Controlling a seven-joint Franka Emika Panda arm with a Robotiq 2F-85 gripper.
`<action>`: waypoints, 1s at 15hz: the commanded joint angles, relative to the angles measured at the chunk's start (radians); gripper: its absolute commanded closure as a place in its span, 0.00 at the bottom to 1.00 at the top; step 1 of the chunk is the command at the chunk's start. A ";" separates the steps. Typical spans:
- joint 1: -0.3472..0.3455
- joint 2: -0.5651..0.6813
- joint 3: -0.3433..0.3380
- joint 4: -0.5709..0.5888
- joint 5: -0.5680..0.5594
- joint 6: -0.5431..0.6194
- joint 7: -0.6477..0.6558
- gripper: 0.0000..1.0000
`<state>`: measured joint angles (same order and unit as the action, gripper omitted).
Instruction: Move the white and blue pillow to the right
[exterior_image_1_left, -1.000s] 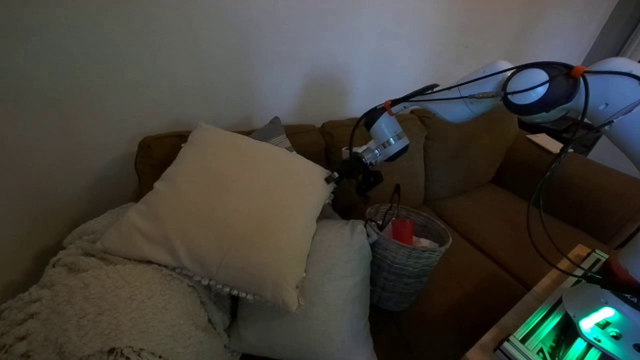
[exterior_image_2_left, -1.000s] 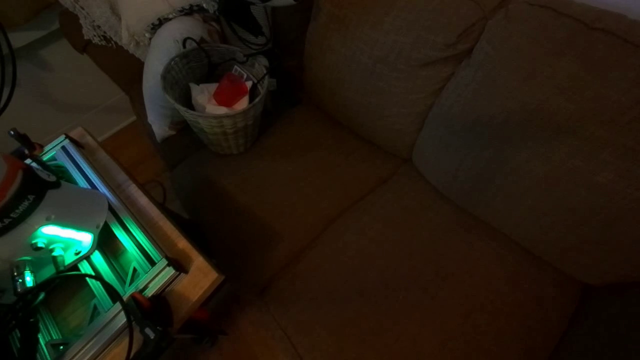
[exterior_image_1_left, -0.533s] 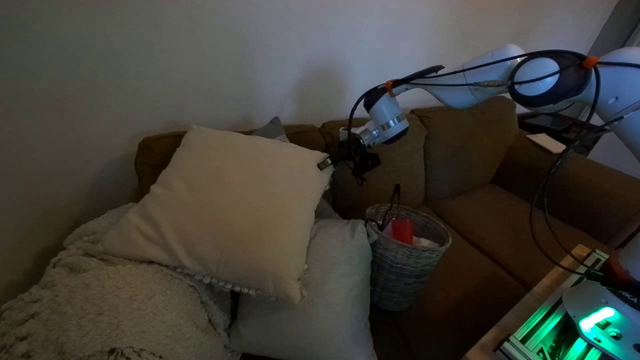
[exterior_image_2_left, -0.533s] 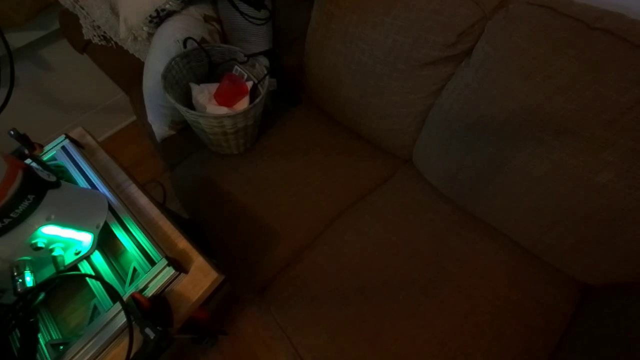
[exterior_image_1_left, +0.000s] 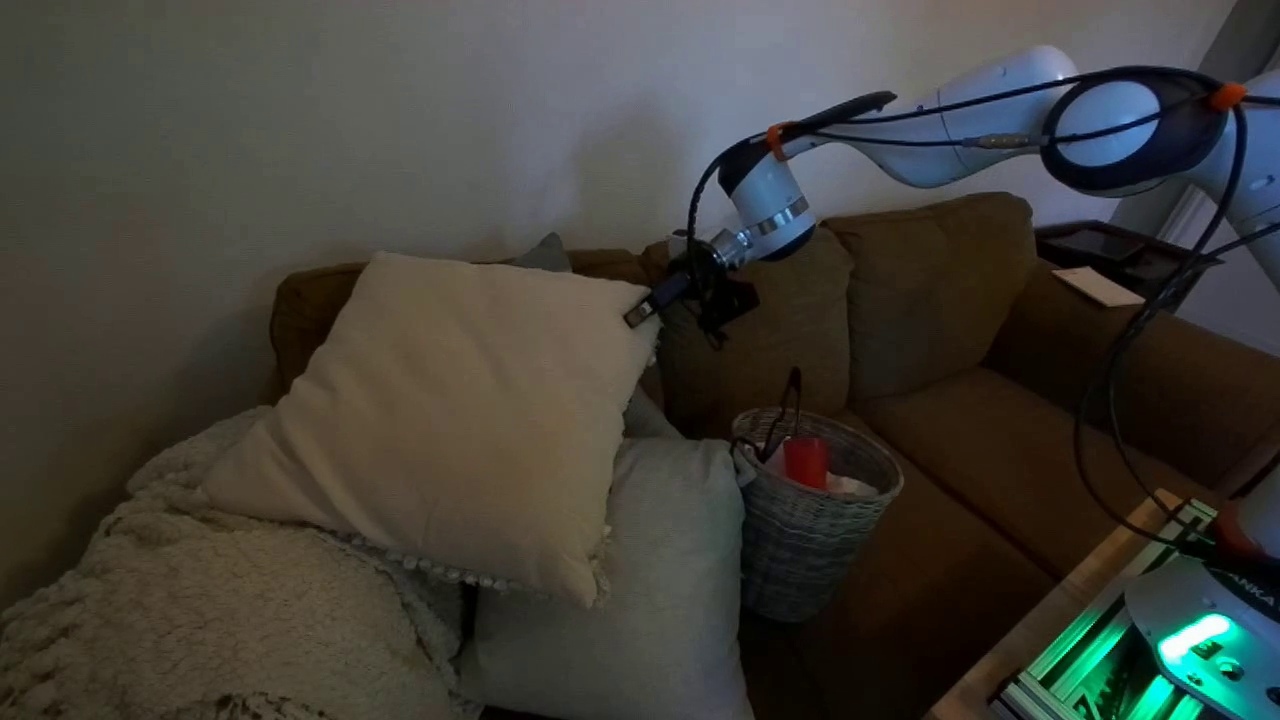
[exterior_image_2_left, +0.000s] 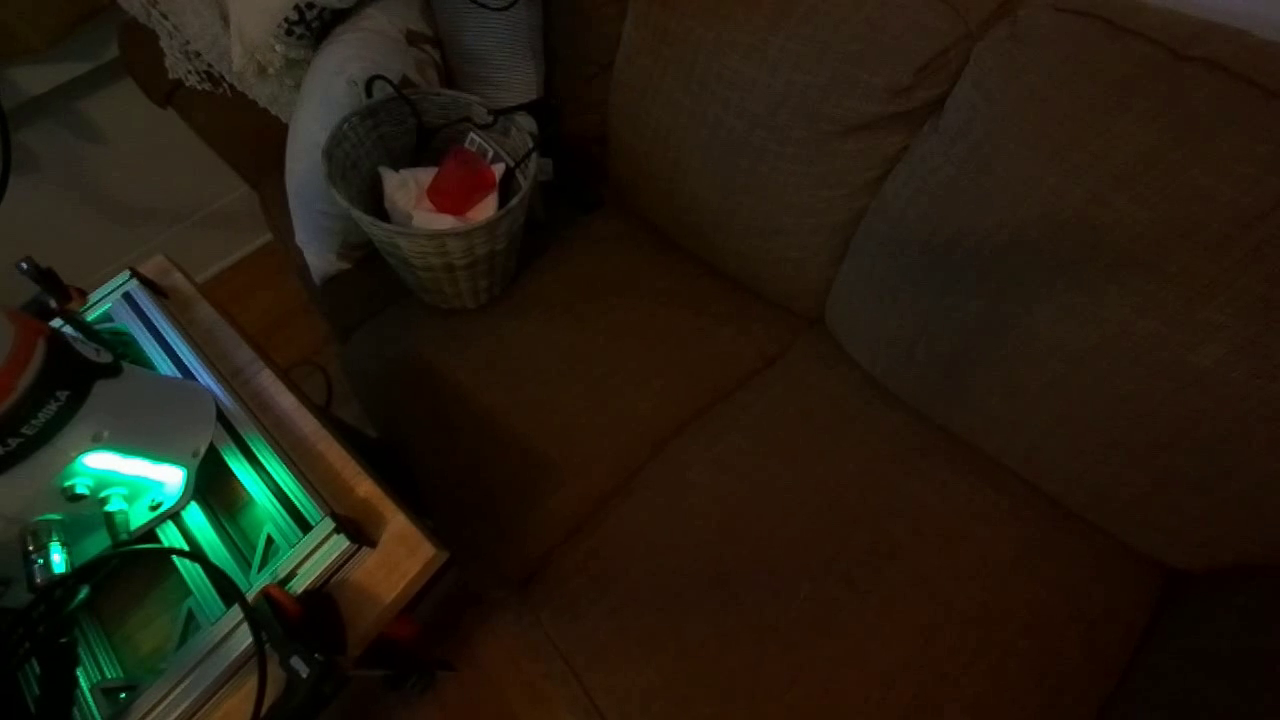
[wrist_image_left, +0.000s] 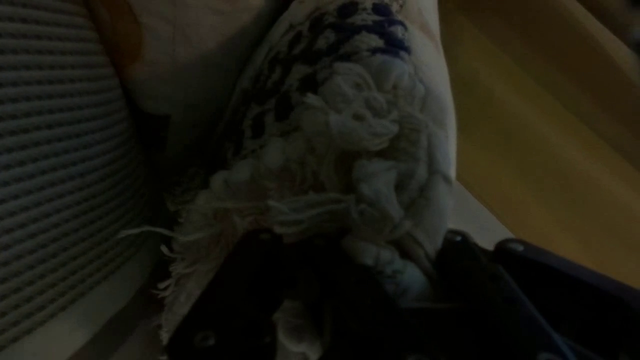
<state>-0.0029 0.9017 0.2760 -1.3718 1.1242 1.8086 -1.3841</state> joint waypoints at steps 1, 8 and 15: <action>0.033 -0.170 -0.025 -0.073 -0.010 -0.002 -0.002 0.95; 0.044 -0.459 -0.113 -0.165 -0.048 0.198 0.068 0.96; 0.011 -0.759 -0.206 -0.441 -0.062 0.426 0.122 0.96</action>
<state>0.0332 0.3159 0.1038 -1.6490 1.0550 2.1528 -1.2933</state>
